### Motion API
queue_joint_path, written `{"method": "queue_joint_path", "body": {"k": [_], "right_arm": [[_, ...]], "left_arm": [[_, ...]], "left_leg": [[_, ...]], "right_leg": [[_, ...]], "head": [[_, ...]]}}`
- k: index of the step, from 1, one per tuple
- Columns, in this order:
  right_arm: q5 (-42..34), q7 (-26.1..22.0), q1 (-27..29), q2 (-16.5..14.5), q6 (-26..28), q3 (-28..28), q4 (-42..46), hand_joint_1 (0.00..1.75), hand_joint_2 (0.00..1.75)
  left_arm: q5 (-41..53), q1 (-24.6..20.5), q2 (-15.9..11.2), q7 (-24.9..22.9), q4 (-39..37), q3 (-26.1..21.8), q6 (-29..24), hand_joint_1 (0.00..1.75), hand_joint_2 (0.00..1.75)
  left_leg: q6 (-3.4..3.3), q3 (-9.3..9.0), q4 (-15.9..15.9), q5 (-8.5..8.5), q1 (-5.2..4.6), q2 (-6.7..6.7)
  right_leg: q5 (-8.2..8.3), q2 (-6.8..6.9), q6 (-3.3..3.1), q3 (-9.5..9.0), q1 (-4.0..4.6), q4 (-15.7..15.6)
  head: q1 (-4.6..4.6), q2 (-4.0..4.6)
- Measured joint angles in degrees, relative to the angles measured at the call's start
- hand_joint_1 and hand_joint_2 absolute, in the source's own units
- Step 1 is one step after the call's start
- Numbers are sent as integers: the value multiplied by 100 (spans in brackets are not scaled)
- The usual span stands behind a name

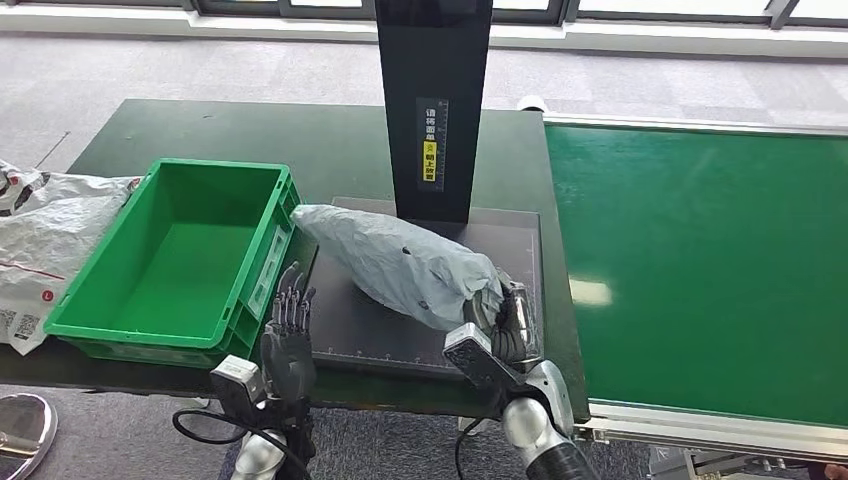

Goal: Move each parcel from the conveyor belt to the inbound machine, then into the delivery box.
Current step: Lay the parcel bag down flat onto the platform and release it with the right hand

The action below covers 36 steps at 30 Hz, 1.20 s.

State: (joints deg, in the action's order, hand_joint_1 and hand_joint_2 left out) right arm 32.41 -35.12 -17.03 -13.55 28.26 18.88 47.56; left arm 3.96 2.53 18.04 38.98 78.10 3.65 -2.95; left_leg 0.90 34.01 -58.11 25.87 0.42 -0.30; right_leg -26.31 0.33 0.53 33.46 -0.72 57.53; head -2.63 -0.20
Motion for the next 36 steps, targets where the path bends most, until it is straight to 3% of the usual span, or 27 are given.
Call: {"method": "queue_joint_path", "body": {"k": [8, 14, 15, 18, 19, 22, 32, 36], "right_arm": [[1227, 1490, -345, -92, 695, -206, -1271, 175, 175], [1564, 1765, -341, -92, 899, -304, -1448, 175, 175], [1599, 1797, -340, -92, 919, -313, -1463, 161, 175], [2040, 2083, -317, -92, 1056, -358, -1471, 30, 175], [2327, 2211, -281, -93, 1102, -402, -1436, 0, 175], [2988, 2341, -79, -124, 1119, -613, -1183, 0, 175], [3089, 2171, 375, -228, 1037, -915, -375, 0, 175], [3512, 2238, 704, -267, 1136, -925, 212, 0, 175]], "left_arm": [[101, 10, 6, -178, 51, 0, 3, 0, 0], [136, 17, 6, -211, 97, 0, 4, 0, 0], [136, 17, 6, -211, 99, 0, 4, 0, 0], [156, 18, 6, -215, 102, 0, 5, 0, 0], [173, 19, 6, -219, 106, 0, 5, 0, 0], [225, 26, 6, -251, 141, 0, 3, 0, 0], [270, 35, 6, -330, 225, 0, -80, 0, 0], [305, 48, 8, -687, 265, 0, -361, 0, 0]], "left_leg": [[1, 5, 0, 3, 0, 2], [2, 6, 0, 3, 0, 1], [2, 6, 0, 3, 0, 0], [2, 5, 0, 2, 0, 0], [2, 5, 0, 2, 0, 1], [2, 6, 0, 3, 0, 2], [2, 9, 0, 4, 0, 1], [2, 10, 0, 3, 0, 3]], "right_leg": [[0, -1, -1, 4, 0, 0], [-1, -1, 0, 7, 0, 0], [-1, -1, 0, 7, 0, 0], [0, -1, 0, 6, 0, 0], [0, 0, 0, 5, 0, 0], [0, 0, 0, 4, 0, 0], [-3, 0, -1, 8, 0, 0], [-3, 3, -1, 7, 0, 0]], "head": [[0, 0], [0, 0], [-1, 0], [-1, 0], [-1, 0], [-1, 0], [0, 0], [-1, 0]]}}
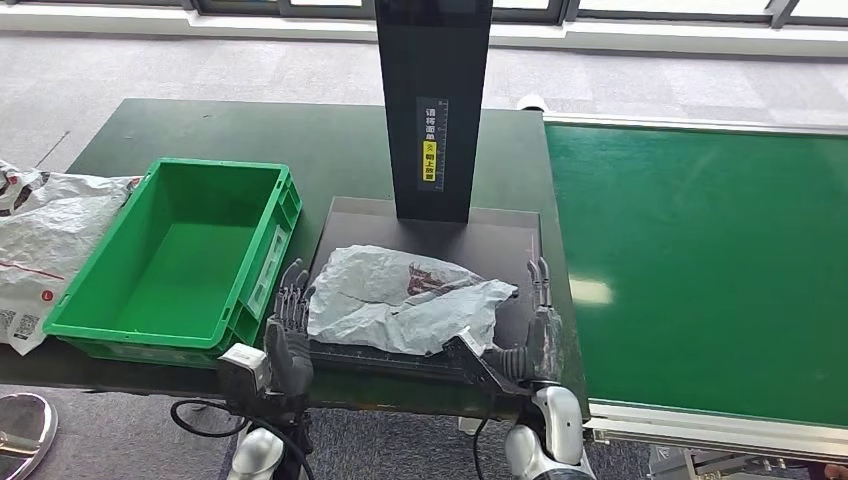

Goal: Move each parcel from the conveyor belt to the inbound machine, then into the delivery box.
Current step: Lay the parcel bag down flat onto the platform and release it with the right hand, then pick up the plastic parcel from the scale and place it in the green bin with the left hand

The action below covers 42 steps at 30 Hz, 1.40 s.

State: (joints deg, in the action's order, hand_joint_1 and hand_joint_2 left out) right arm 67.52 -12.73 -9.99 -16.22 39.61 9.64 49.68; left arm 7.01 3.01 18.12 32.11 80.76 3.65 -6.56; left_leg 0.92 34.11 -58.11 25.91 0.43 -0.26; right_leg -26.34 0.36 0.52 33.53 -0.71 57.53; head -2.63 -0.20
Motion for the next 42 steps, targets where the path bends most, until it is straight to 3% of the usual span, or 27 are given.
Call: {"method": "queue_joint_path", "body": {"k": [4, 7, 12, 29, 31, 33, 35, 38, 42], "right_arm": [[1328, 303, 619, -83, 47, -69, 1393, 0, 175], [2085, 911, 978, -31, 62, -105, 2420, 0, 175], [2216, 1567, 1212, 295, 67, -93, 3178, 0, 175], [2220, 1741, 1306, 599, 61, -67, 3650, 0, 175], [2221, 2465, 1196, 795, 1, 75, 3597, 0, 175], [2225, 3636, 959, 1122, -128, 451, 3443, 0, 175], [2228, 4287, 739, 1373, -242, 937, 3229, 0, 175], [2227, 4029, 670, 1480, -328, 1319, 3028, 0, 175], [2227, 3357, 709, 1446, -454, 1303, 2962, 0, 175]], "left_arm": [[126, 23, 0, -321, 94, 0, -450, 0, 0], [228, 56, 2, -379, 223, 0, -649, 0, 0], [385, 87, 6, -389, 372, 0, -727, 0, 0], [407, 101, 9, -395, 453, 0, -748, 0, 0], [487, 102, 10, -397, 453, 0, -736, 0, 0], [614, 102, 11, -423, 453, 4, -663, 0, 0], [777, 96, 10, -472, 446, 31, -548, 0, 0], [1095, 79, 5, -458, 399, 82, -501, 0, 0], [1414, 49, -1, -442, 285, 134, -531, 0, 0]], "left_leg": [[-1, 7, 0, 2, 0, 6], [-1, 8, 0, 7, 1, 7], [-6, 6, -1, 12, -3, 2], [0, 4, 0, 8, 1, 3], [-1, 6, 0, 8, 1, 3], [-2, 4, -1, 7, 0, 2], [-2, -2, -2, 7, -1, -2], [-2, -3, -4, 6, -2, 4], [0, -3, -3, 6, 0, 4]], "right_leg": [[-3, 4, -1, 4, 1, 0], [-9, 6, -3, 3, 1, -1], [-9, 6, -1, 2, -3, -2], [-9, 6, -4, -1, 3, 0], [-8, 6, -3, -2, 2, -1], [-6, 5, -1, -4, 0, -1], [-4, 2, 1, -4, -1, -2], [-3, 5, 2, -6, 1, -2], [-5, 4, -1, -3, 8, -1]], "head": [[0, 0], [-1, 0], [-1, 0], [-1, 0], [-1, 0], [-1, 0], [-1, 0], [-1, 0], [-1, 0]]}}
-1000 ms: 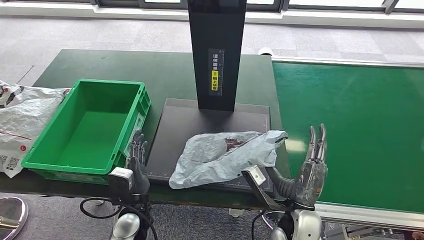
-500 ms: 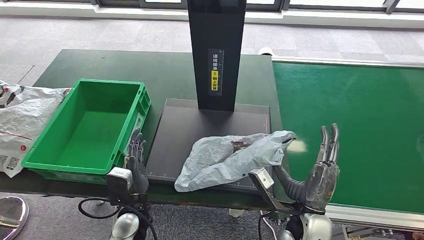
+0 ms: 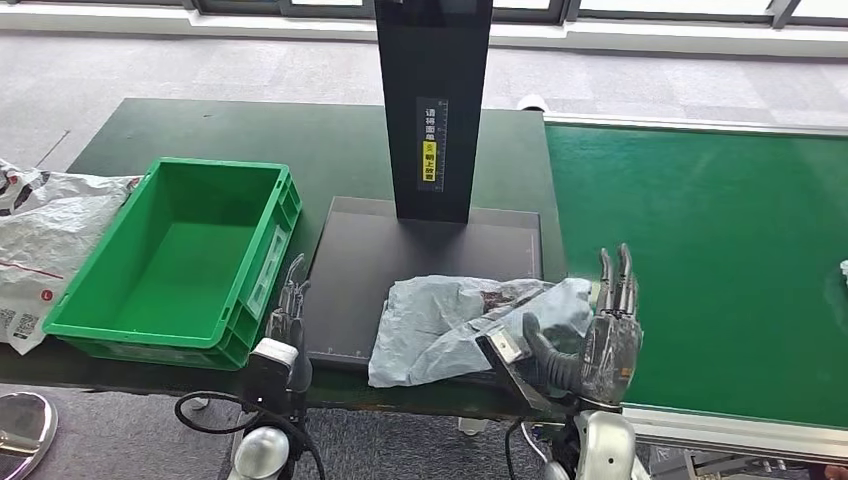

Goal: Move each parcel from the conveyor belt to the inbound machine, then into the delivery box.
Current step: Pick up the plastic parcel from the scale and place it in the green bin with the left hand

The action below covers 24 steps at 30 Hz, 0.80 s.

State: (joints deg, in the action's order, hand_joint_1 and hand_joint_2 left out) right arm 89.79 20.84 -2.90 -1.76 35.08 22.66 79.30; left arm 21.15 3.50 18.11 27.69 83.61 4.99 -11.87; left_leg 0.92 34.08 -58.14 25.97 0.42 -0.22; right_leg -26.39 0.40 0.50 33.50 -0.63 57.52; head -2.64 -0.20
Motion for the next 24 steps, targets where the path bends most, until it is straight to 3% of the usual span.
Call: {"method": "queue_joint_path", "body": {"k": [3, 5, 8, 12, 18, 21, 24], "right_arm": [[-90, -559, 103, -125, -154, -190, -11, 0, 175], [-347, -1158, 78, -281, -586, -410, -161, 0, 175], [-804, -1779, -494, -609, -1120, -770, -1382, 0, 175], [-1015, -1581, -1537, -859, -932, -1253, -3180, 0, 175], [-1106, -1805, -2258, -1118, -951, -1530, -4322, 0, 175], [-1686, -2672, -2264, -1217, -408, -1619, -4395, 0, 175], [-2402, -3665, -1953, -1297, -71, -1668, -3853, 0, 175]], "left_arm": [[280, -65, -25, -55, -178, 127, 414, 0, 0], [392, -174, -49, -12, -392, 257, 894, 0, 0], [337, -463, -63, 163, -882, 405, 1325, 0, 0], [240, -626, -55, 224, -1203, 437, 1415, 0, 0], [206, -633, -49, 120, -1251, 437, 1534, 0, 0], [255, -625, -49, 234, -1229, 437, 1538, 0, 0], [389, -602, -54, 498, -1094, 437, 1515, 0, 0]], "left_leg": [[1, 2, 1, 1, 1, -1], [2, 4, 3, 2, 4, -4], [5, 0, 6, -1, 5, -38], [-4, 5, 3, -26, 4, -46], [-2, 8, 3, -32, 4, -37], [0, 14, 4, -30, 5, -35], [2, 16, 4, -26, 5, -29]], "right_leg": [[-3, -2, -2, 2, 0, 0], [-4, -2, -5, 2, 0, 0], [14, -31, -12, 10, -1, 0], [36, -40, -1, 16, -3, 0], [43, -39, -2, 20, 0, 1], [40, -37, -4, 25, 0, 2], [32, -32, -5, 25, 0, 1]], "head": [[0, 0], [-1, 0], [1, 0], [-1, 0], [-1, 0], [-1, 0], [-1, 0]]}}
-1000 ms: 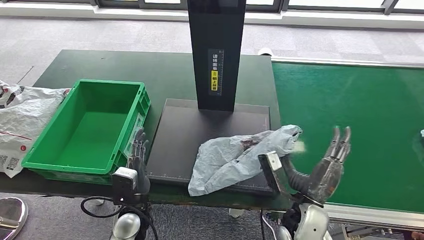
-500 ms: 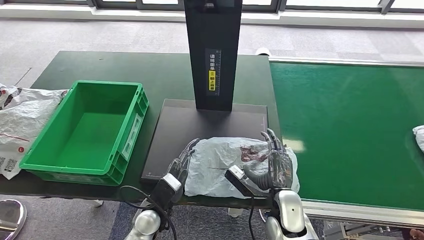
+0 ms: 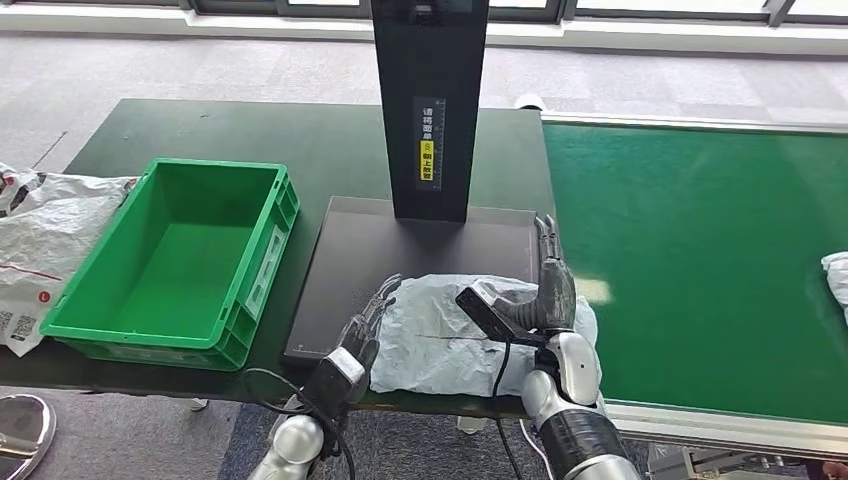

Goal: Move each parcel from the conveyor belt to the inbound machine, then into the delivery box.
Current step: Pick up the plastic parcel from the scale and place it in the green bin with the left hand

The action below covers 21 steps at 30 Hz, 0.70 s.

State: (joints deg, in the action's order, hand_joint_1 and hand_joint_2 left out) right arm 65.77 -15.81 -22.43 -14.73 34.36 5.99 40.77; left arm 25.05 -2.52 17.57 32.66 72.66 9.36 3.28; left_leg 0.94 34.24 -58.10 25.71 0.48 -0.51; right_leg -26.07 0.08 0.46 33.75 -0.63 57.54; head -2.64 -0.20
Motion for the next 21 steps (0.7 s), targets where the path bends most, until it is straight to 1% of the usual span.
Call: {"method": "queue_joint_path", "body": {"k": [2, 4, 6, 13, 17, 21], "right_arm": [[-220, -227, 347, -35, -30, 2, 591, 0, 175], [-308, -269, 636, -55, -59, 14, 1074, 0, 175], [-352, -277, 809, -59, -68, 42, 1396, 0, 175], [-461, -395, 1204, -70, 61, 154, 2117, 0, 175], [-494, -420, 1353, -74, 64, 204, 2391, 0, 175], [-758, -649, 1522, -73, 23, 307, 2700, 0, 175]], "left_arm": [[62, 19, -5, 133, 124, 1, -23, 0, 0], [83, 34, -8, 181, 219, 2, -36, 0, 0], [93, 42, -10, 201, 280, 2, -49, 0, 0], [237, 52, -33, 330, 351, 112, -108, 0, 0], [250, 54, -40, 338, 362, 173, -108, 0, 0], [308, 56, -57, 279, 368, 227, -100, 0, 175]], "left_leg": [[0, 3, 0, 3, 0, 12], [1, 6, 1, 6, 0, 19], [1, 6, 0, 9, 0, 18], [1, 4, 0, 9, 0, 20], [2, 3, 0, 9, 0, 19], [2, 3, 0, 9, 0, 19]], "right_leg": [[-7, 11, -1, -2, 0, 0], [-9, 16, -2, -2, -1, 0], [-9, 14, -2, -1, -1, 0], [-9, 20, -2, -4, -1, -1], [-9, 18, -2, -4, -1, -1], [-9, 18, -2, -3, -1, -1]], "head": [[0, 0], [0, 0], [0, 0], [1, 0], [1, 0], [2, 0]]}}
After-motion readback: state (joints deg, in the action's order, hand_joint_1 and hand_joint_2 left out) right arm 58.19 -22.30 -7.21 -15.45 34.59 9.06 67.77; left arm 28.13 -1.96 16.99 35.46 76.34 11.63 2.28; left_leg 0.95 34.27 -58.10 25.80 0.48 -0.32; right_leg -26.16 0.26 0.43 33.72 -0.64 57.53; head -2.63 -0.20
